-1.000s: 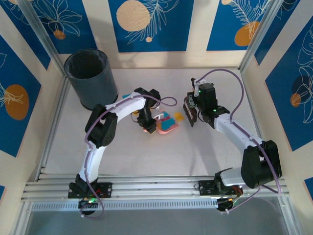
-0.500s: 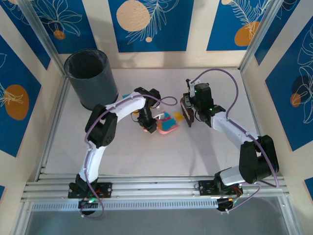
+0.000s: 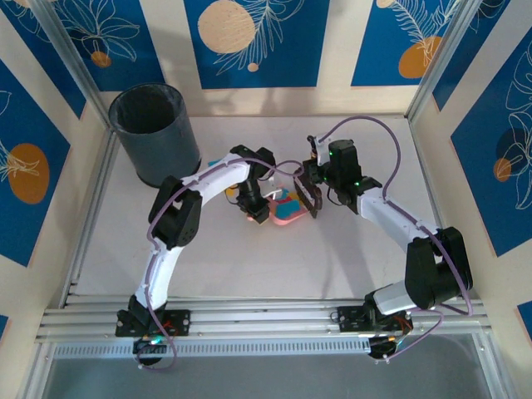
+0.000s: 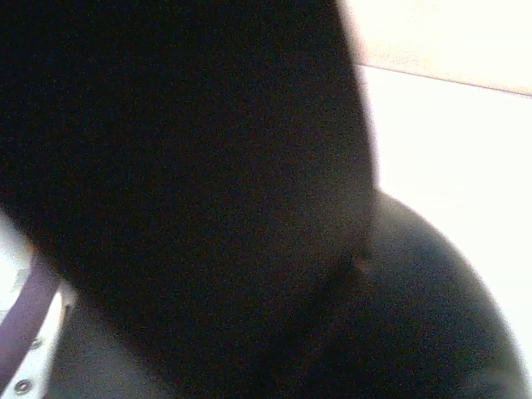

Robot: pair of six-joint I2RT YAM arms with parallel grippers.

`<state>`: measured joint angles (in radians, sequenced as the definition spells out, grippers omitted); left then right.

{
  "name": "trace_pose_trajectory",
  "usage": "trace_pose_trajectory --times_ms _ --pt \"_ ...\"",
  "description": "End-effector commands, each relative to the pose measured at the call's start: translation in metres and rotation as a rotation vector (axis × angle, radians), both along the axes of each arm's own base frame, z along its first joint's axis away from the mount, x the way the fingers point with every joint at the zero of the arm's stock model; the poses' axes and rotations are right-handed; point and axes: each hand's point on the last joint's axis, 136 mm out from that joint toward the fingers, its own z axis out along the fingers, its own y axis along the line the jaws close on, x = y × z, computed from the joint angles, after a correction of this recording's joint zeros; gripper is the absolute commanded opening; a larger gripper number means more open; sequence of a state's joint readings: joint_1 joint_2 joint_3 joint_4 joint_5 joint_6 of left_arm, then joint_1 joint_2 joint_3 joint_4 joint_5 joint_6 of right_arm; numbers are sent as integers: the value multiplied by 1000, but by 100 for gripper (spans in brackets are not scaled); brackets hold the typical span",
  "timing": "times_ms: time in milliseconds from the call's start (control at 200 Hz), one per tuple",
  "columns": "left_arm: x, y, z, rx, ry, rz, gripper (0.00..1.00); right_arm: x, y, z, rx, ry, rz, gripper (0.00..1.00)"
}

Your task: Sweep away the paper scraps from the table

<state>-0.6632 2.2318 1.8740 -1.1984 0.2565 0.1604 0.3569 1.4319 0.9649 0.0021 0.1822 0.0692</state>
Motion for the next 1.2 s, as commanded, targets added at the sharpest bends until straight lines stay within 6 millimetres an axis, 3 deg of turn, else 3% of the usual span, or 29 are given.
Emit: trace_pose_trajectory --times_ms 0,535,1040,1195 --pt "-5 1 -5 8 50 -13 0 -13 12 -5 27 64 73 0" --pt "-4 3 -4 9 39 -12 0 -14 7 15 67 -6 41 0" --pt "1 4 -6 -11 -36 21 0 -19 -28 31 154 -52 -74 0" --pt "6 1 -2 -41 -79 37 0 -20 -47 33 146 -73 -158 0"
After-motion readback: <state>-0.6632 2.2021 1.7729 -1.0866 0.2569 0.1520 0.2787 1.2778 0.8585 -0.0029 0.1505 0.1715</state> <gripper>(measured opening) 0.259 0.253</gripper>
